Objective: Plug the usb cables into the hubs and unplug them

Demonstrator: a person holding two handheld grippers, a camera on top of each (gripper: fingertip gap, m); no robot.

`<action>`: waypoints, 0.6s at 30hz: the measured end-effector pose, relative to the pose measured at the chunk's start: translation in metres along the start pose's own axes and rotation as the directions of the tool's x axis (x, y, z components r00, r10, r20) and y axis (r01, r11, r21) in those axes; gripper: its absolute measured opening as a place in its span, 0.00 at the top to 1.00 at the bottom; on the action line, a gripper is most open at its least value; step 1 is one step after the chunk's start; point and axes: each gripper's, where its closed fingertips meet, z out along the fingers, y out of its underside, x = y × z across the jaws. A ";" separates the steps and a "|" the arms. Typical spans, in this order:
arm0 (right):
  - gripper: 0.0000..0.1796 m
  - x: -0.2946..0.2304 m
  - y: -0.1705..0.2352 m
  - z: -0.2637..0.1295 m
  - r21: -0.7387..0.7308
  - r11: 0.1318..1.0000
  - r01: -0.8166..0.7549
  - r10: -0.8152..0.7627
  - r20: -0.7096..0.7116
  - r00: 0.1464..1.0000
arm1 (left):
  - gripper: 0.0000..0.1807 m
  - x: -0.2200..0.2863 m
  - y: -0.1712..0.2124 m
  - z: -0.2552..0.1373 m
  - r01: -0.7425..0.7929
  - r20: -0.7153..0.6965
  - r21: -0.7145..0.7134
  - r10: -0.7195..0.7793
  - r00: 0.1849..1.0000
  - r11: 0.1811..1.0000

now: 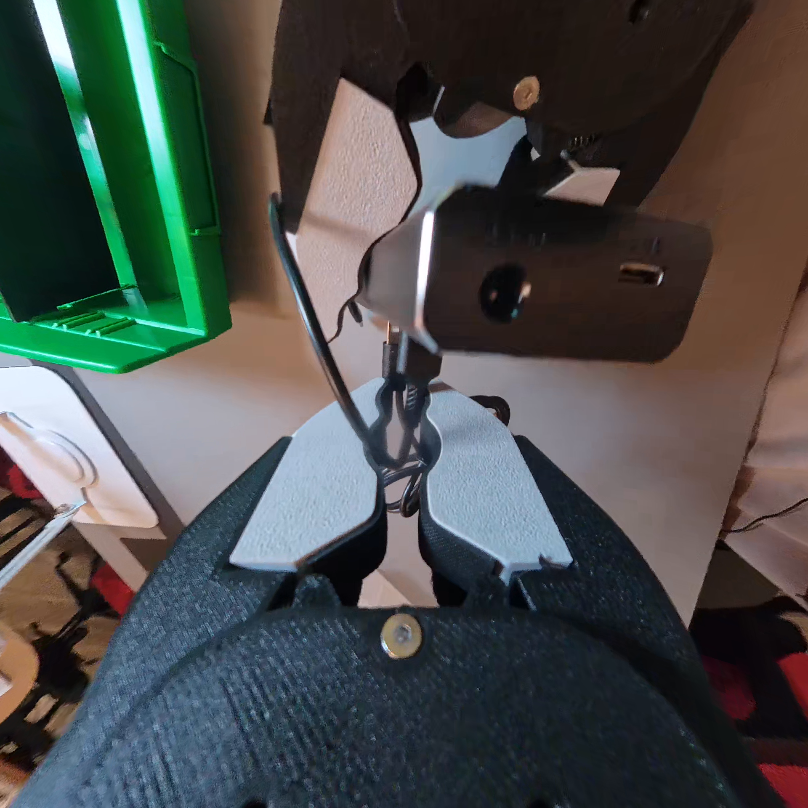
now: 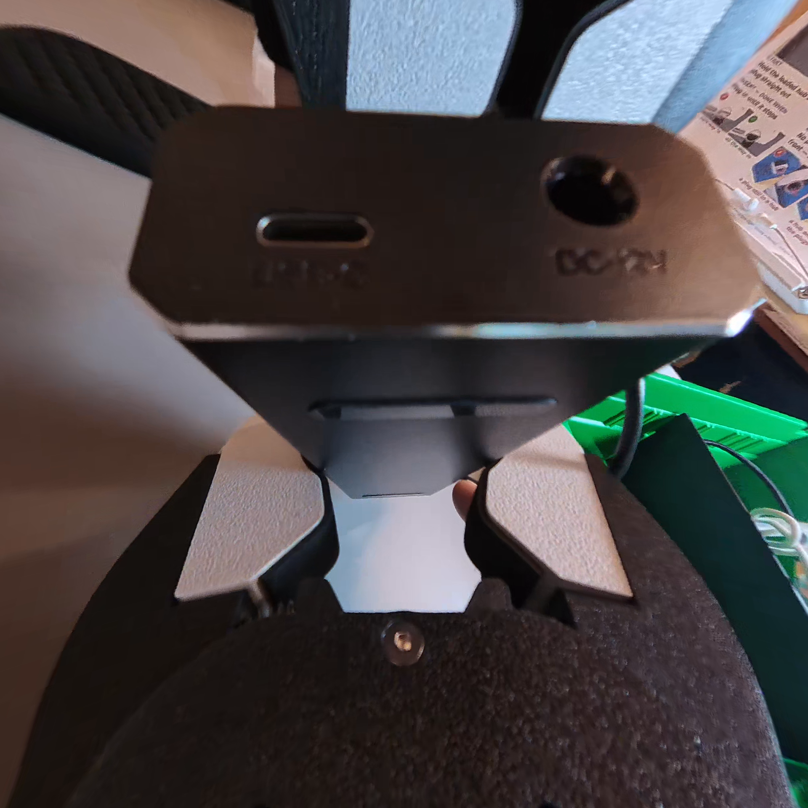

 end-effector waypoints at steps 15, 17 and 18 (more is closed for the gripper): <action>0.60 -0.019 -0.027 -0.020 0.192 0.970 -0.149 0.104 0.226 0.969 | 0.97 0.021 -0.022 -0.028 -0.007 -0.113 0.282 0.040 0.993 0.959; 0.60 -0.023 -0.037 -0.025 0.233 0.950 -0.207 0.136 0.285 0.949 | 0.97 0.024 -0.024 -0.035 0.013 -0.143 0.330 0.036 0.989 0.944; 0.60 -0.023 -0.038 -0.025 0.238 0.948 -0.211 0.139 0.287 0.948 | 0.97 0.024 -0.024 -0.035 0.016 -0.141 0.339 0.034 0.989 0.941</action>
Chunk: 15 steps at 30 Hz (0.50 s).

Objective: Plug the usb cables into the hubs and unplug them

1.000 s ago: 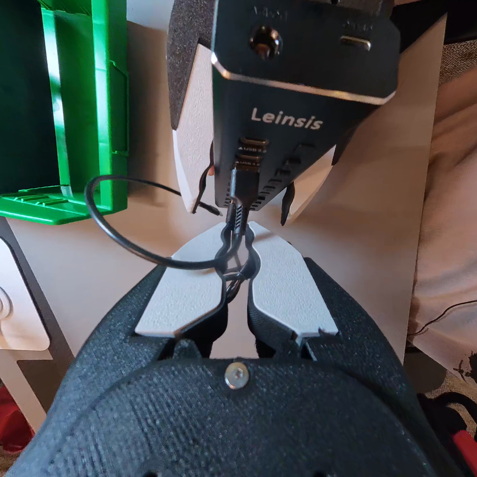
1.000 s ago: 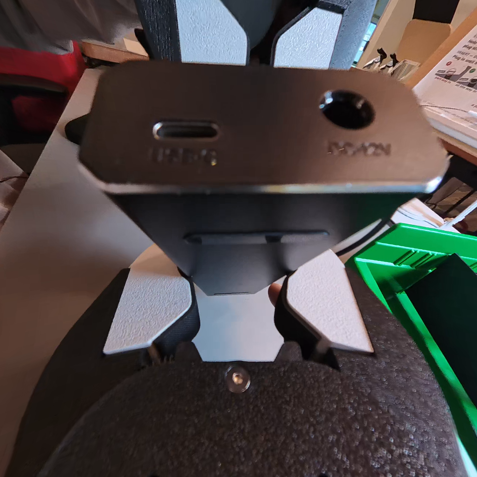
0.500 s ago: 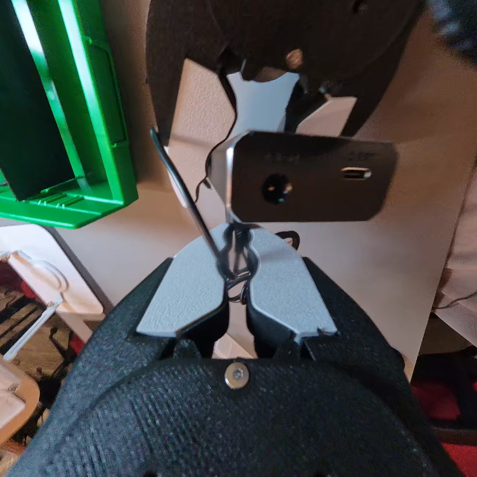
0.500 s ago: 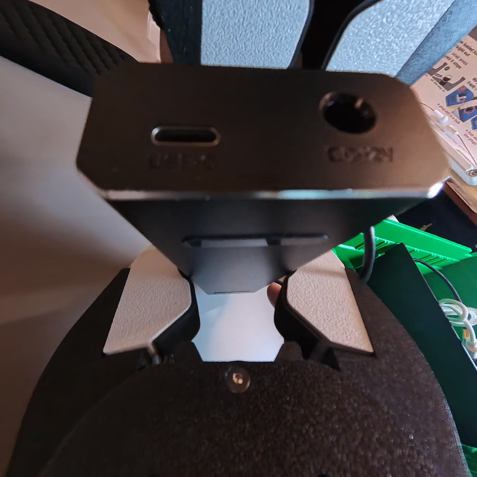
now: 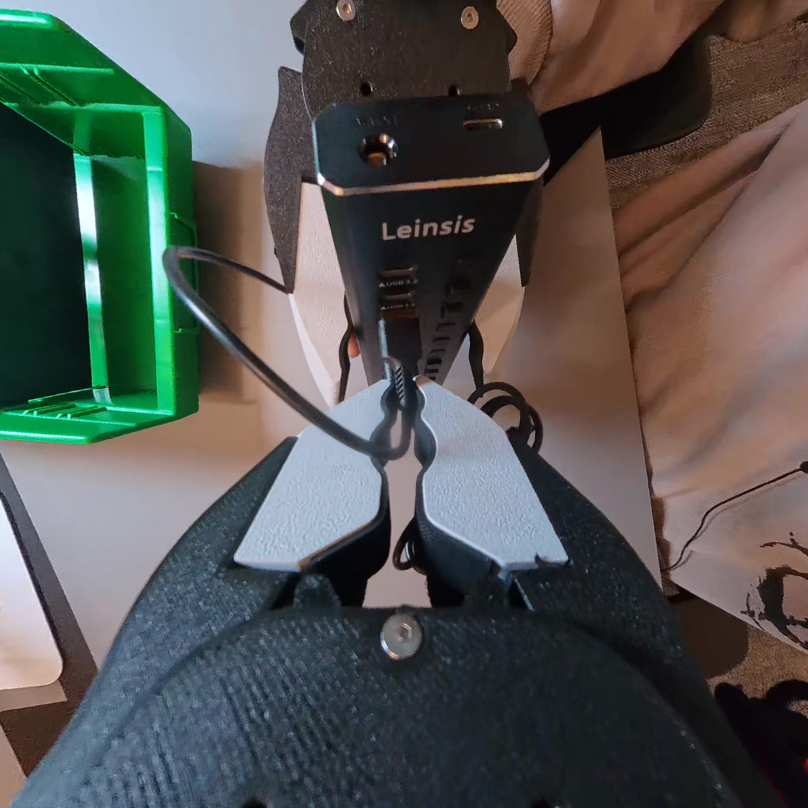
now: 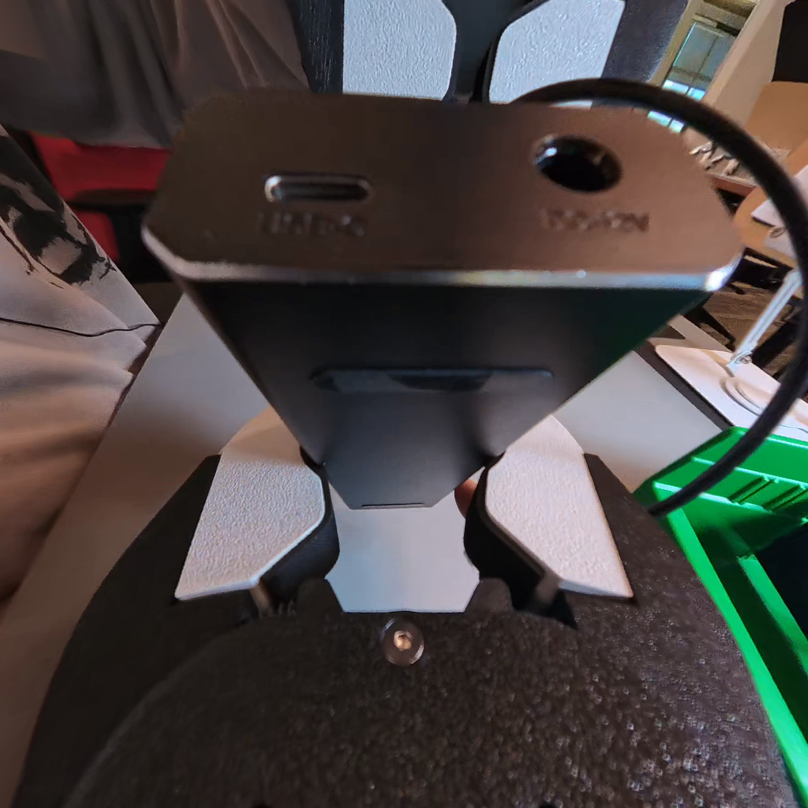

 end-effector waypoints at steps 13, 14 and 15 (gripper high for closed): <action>0.60 -0.009 0.003 0.006 0.016 0.998 -0.057 0.056 0.071 0.996 | 0.97 0.007 0.005 0.001 0.041 0.027 0.233 -0.049 0.998 0.971; 0.60 -0.011 0.000 0.007 0.028 0.998 -0.062 0.060 0.079 0.995 | 0.97 0.007 0.003 -0.002 0.046 0.026 0.285 -0.056 0.998 0.957; 0.60 -0.012 -0.004 0.007 0.046 0.996 -0.070 0.066 0.084 0.994 | 0.94 0.009 0.001 -0.006 0.058 0.017 0.340 -0.068 0.998 0.939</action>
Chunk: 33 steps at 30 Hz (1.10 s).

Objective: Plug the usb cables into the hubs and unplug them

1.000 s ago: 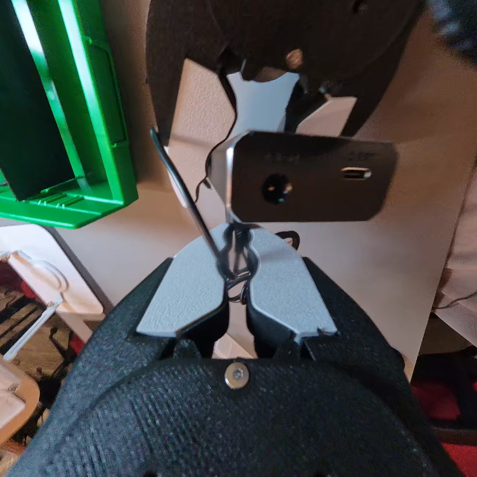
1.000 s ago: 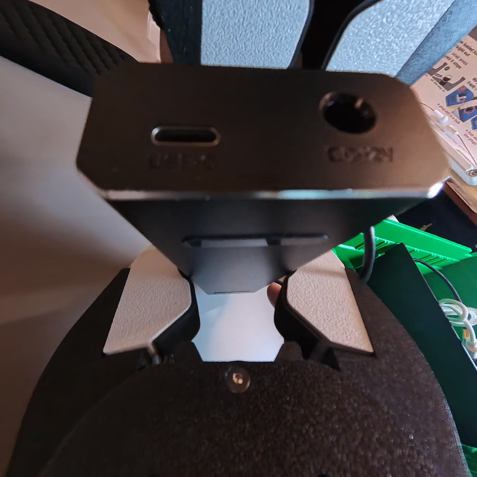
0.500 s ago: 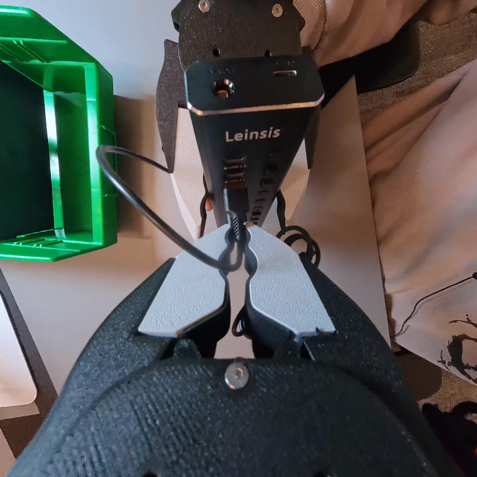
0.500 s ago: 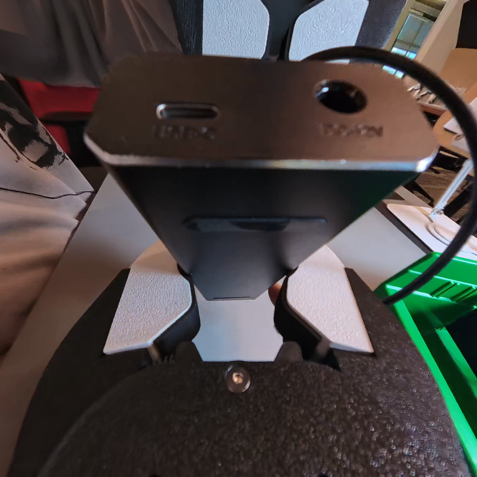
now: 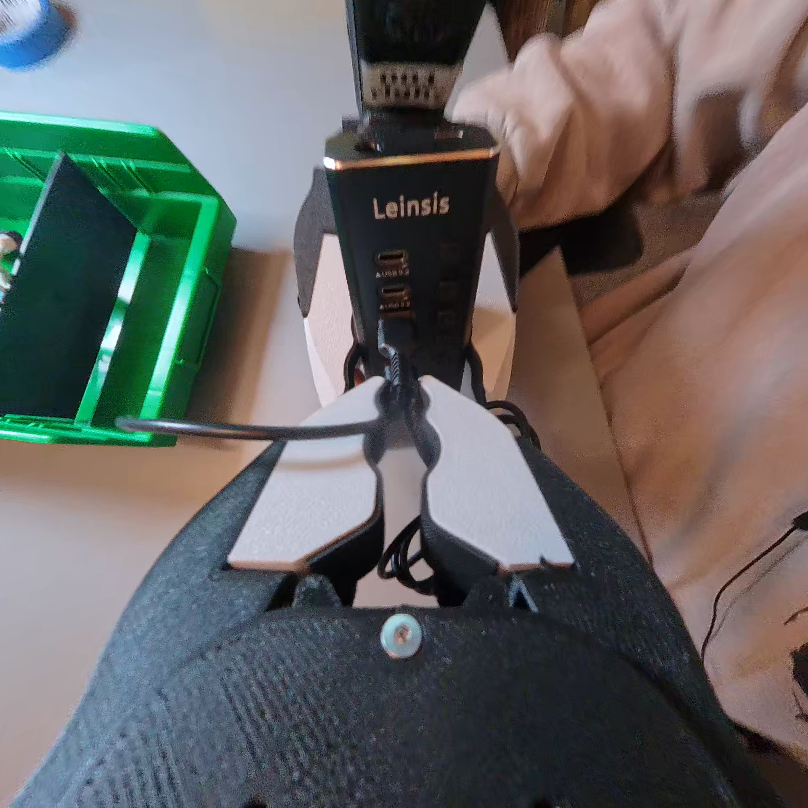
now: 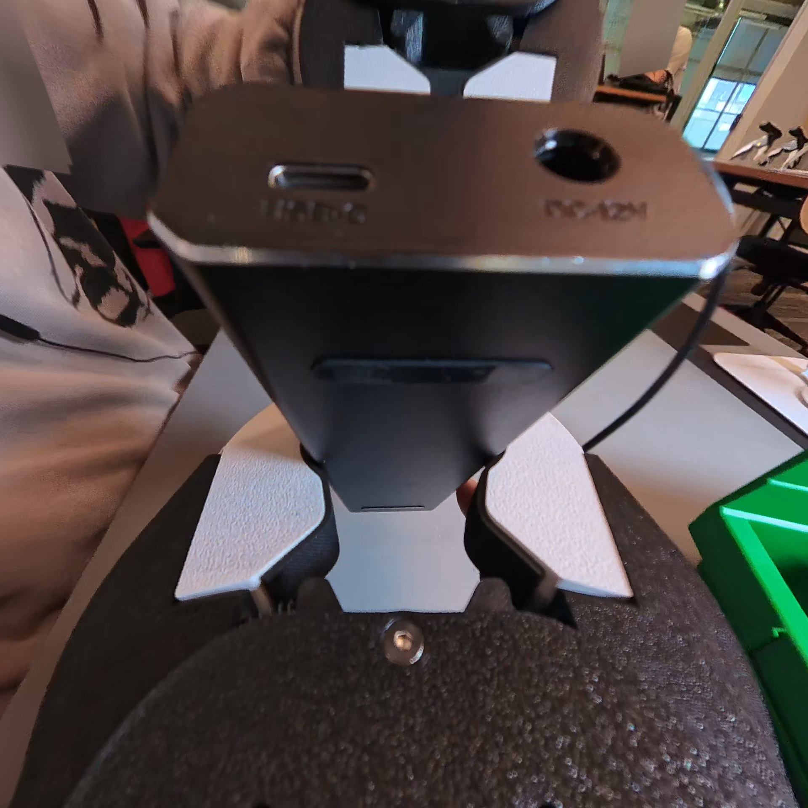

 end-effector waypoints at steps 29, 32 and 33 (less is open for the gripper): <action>0.60 0.036 -0.041 0.033 0.257 0.955 -0.147 0.188 -0.140 0.972 | 0.58 -0.016 0.056 0.017 0.187 -0.012 0.520 -0.212 0.977 0.834; 0.60 0.033 -0.048 0.048 0.245 0.962 -0.121 0.156 -0.128 0.979 | 0.56 -0.002 0.063 0.020 0.189 -0.050 0.526 -0.192 0.980 0.829; 0.60 0.032 -0.052 0.054 0.241 0.965 -0.106 0.139 -0.127 0.982 | 0.55 0.004 0.061 0.020 0.184 -0.062 0.544 -0.179 0.982 0.819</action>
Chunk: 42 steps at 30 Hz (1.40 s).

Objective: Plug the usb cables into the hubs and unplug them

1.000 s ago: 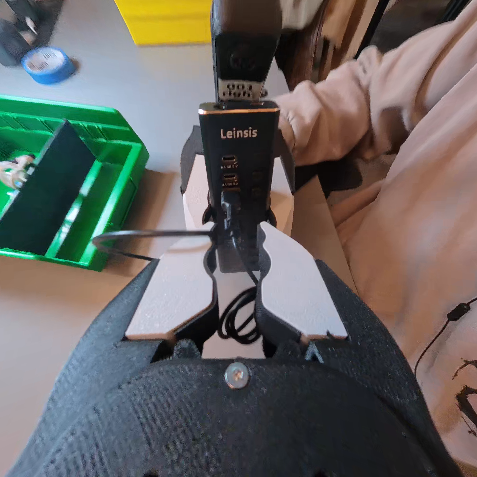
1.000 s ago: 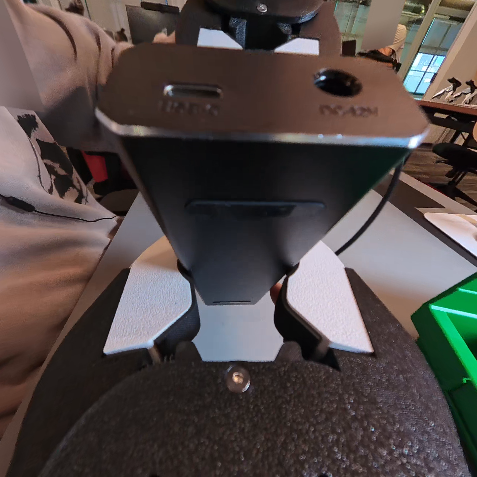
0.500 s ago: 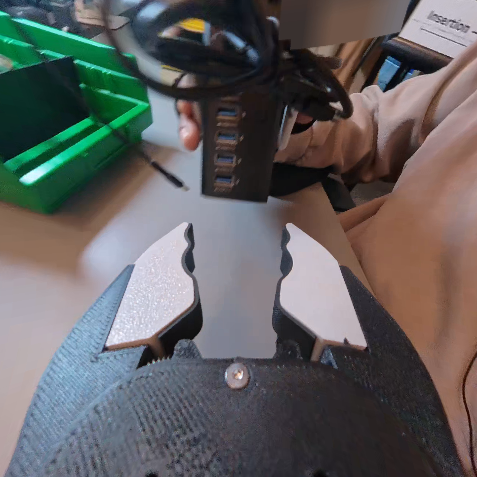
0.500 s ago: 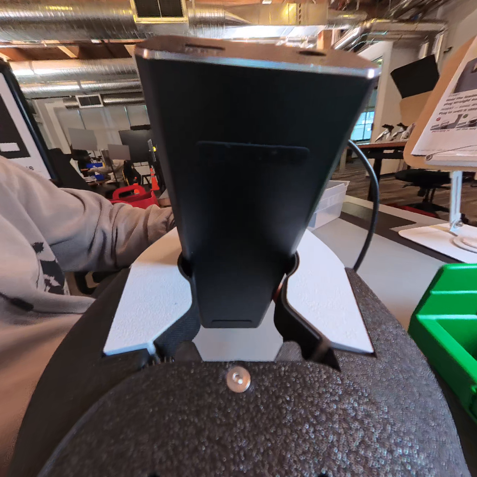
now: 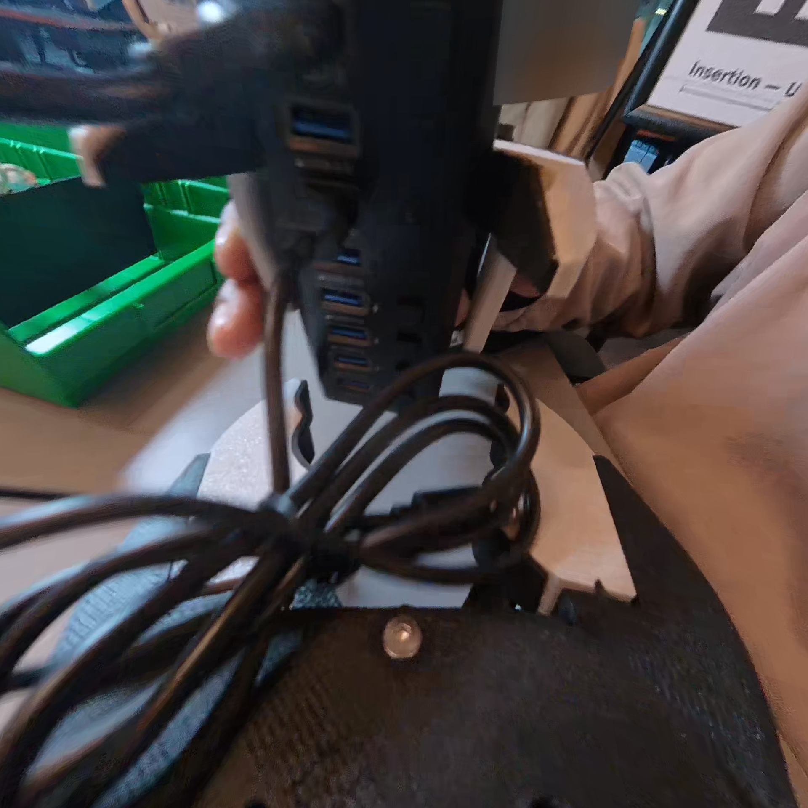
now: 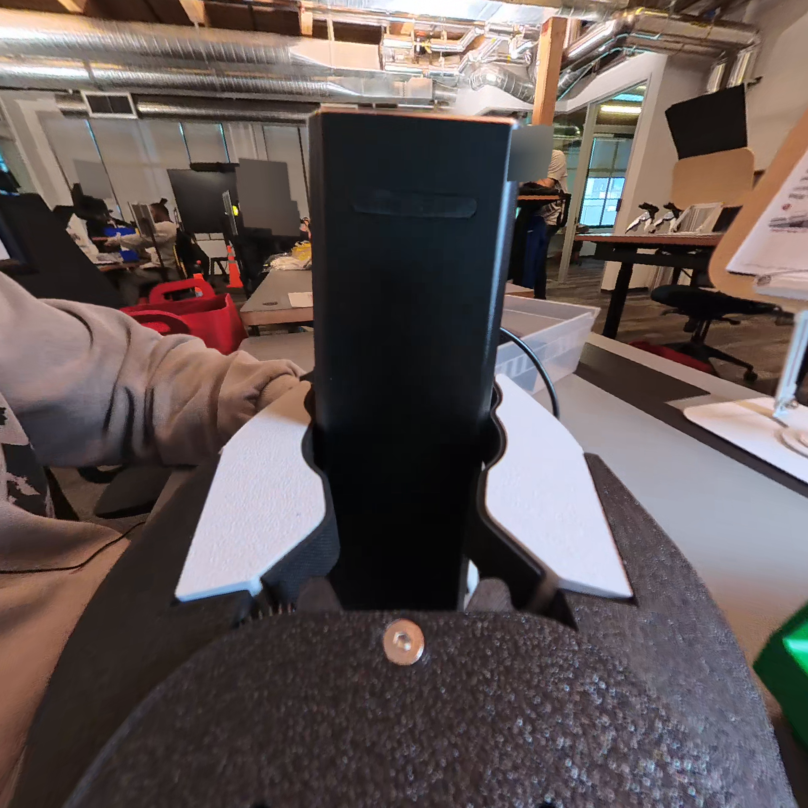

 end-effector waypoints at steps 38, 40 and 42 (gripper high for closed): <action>0.78 0.168 -0.088 -0.110 -0.067 0.904 -0.422 0.335 -0.504 0.796 | 0.81 -0.076 -0.016 -0.115 -0.246 0.595 -0.044 0.223 0.772 0.968; 0.79 0.218 -0.100 -0.131 -0.037 0.908 -0.417 0.308 -0.616 0.725 | 0.86 -0.078 -0.016 -0.119 -0.212 0.588 0.007 0.167 0.792 0.977; 0.79 0.264 -0.094 -0.150 0.012 0.878 -0.478 0.352 -0.692 0.630 | 0.90 -0.077 -0.016 -0.119 -0.197 0.578 0.027 0.145 0.803 0.980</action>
